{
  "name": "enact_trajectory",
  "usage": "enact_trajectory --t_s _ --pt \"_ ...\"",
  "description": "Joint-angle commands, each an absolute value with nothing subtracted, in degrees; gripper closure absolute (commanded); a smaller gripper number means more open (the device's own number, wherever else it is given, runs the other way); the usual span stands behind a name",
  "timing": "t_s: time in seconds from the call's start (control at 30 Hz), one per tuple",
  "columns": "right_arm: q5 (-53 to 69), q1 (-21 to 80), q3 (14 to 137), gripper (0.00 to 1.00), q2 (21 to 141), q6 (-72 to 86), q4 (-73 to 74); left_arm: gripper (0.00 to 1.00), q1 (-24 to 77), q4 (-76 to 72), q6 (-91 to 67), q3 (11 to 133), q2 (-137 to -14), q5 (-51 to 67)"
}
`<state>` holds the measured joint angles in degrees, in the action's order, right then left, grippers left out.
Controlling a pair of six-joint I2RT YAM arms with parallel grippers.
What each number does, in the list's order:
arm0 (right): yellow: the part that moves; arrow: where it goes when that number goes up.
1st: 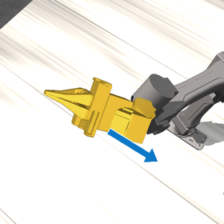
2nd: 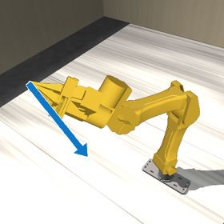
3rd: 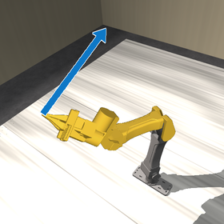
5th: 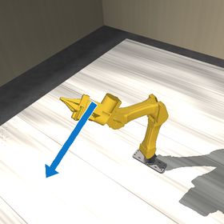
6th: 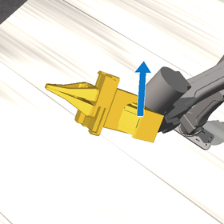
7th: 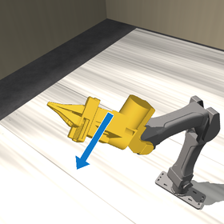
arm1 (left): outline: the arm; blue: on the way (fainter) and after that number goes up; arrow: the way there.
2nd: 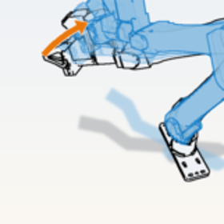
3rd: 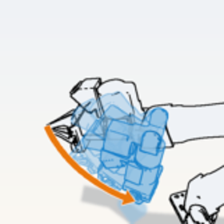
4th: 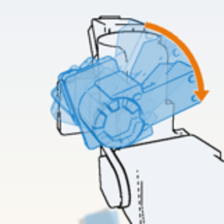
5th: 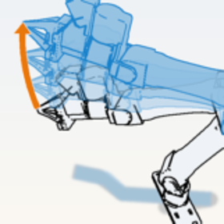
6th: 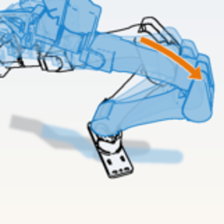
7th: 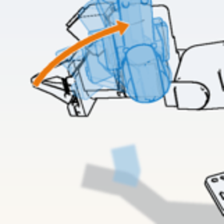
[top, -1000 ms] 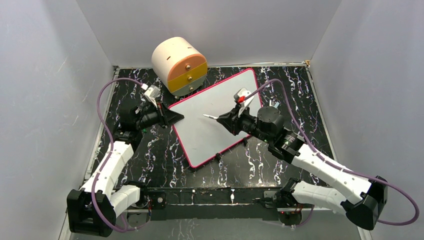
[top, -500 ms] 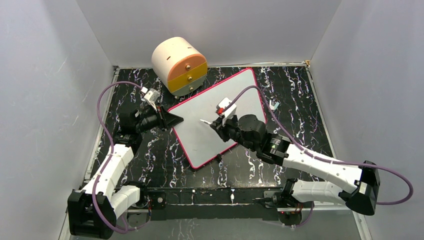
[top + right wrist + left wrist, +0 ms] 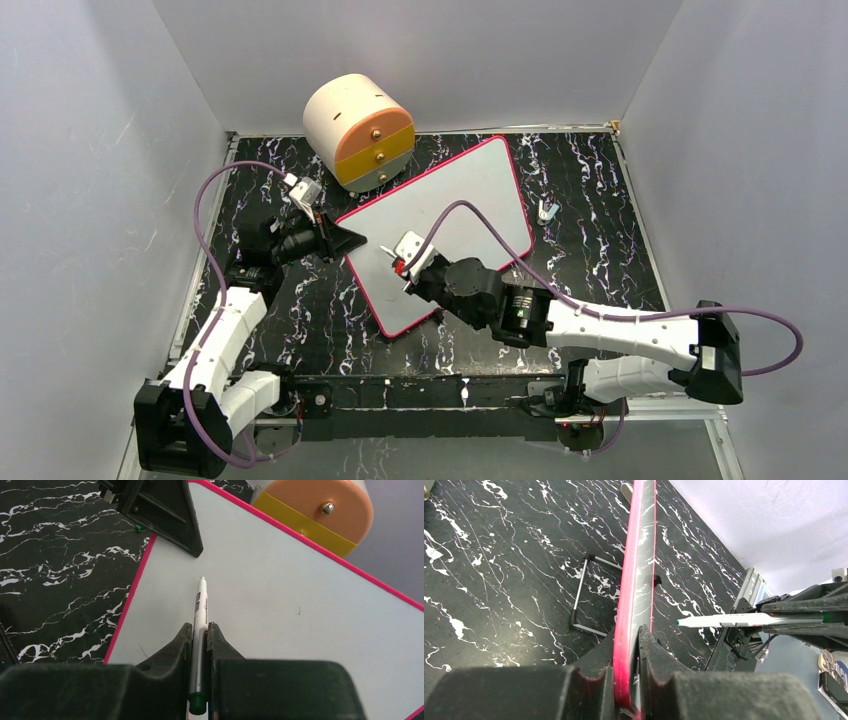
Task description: Write a sentence on the whiteboard
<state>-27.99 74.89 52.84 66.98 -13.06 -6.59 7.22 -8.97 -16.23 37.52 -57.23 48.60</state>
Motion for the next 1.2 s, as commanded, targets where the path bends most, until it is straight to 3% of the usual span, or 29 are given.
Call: enact_trajectory --t_s 0.0,1.17 --pt "-31.32 76.01 55.99 1.00 67.98 -18.68 -14.31 1.00 7.21 1.45 -1.85 35.66 -59.82 37.47" --pt "-34.68 76.44 62.70 1.00 77.97 -23.33 -12.97 1.00 7.29 1.24 -1.12 35.86 -61.09 38.96"
